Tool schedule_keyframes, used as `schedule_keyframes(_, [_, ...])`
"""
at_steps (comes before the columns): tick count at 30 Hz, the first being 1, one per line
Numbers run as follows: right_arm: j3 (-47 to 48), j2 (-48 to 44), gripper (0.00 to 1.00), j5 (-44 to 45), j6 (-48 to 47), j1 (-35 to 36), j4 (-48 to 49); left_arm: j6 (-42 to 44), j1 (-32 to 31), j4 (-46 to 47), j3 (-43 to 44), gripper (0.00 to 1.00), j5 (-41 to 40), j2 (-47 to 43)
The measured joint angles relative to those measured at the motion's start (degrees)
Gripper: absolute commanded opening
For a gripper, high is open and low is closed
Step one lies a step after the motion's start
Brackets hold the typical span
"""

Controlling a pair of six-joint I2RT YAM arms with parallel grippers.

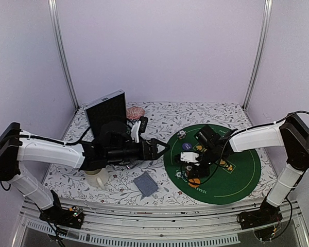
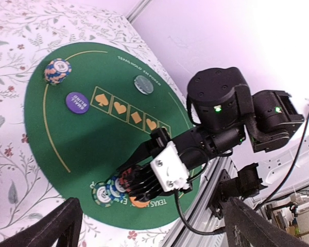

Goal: Distribute texas hold em gaming equipment
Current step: Place the poker chips pile in the big blind area.

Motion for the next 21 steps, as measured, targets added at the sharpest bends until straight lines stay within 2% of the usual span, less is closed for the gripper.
schedule_keyframes(7, [0.66, 1.81, 0.09, 0.42, 0.57, 0.98, 0.83, 0.55, 2.6, -2.01, -2.43, 0.98, -1.62, -2.58])
schedule_keyframes(13, [0.72, 2.21, 0.15, 0.37, 0.61, 1.36, 1.09, 0.7, 3.72, -2.38, -2.84, 0.98, -1.86, -3.41])
schedule_keyframes(14, [0.74, 2.29, 0.17, 0.37, 0.63, 1.36, 1.11, 0.7, 3.82, -2.45, -2.84, 0.98, -1.84, -3.41])
schedule_keyframes(18, [0.74, 2.32, 0.37, 0.37, 0.74, 1.36, 1.09, 0.68, 4.11, -2.49, -2.84, 0.98, -1.77, -3.41])
schedule_keyframes(21, [0.74, 2.32, 0.42, 0.44, 0.74, 1.36, 1.07, 0.66, 4.33, -2.49, -2.84, 0.98, -1.55, -3.41])
